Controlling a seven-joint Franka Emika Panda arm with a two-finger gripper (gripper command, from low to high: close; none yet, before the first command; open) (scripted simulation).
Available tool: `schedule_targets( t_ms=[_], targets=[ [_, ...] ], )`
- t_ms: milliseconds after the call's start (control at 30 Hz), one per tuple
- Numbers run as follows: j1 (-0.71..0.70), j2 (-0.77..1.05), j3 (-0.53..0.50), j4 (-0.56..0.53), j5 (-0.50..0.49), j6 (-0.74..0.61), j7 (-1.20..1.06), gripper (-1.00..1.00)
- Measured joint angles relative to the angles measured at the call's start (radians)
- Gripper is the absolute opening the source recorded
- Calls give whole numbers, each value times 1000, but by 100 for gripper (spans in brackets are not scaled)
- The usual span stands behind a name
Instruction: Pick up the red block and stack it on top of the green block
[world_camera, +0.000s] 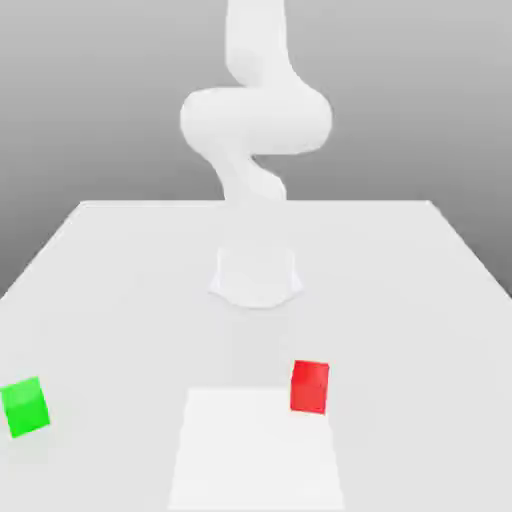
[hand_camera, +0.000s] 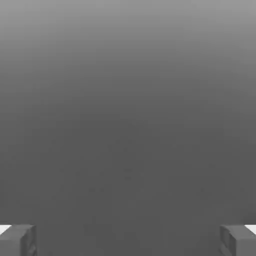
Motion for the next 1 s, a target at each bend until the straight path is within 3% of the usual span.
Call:
schedule_targets(
  t_ms=[500, 633, 767, 800, 1000],
  targets=[
    [43, 476, 147, -475, 74, 369, 239, 0],
    [38, 708, 172, -545, -9, 546, 360, 0],
    [112, 869, 77, -533, -110, 679, 439, 0],
    [136, 904, 49, -528, -122, 709, 449, -100],
    [148, 921, 36, -525, -132, 725, 457, -100]
  ],
)
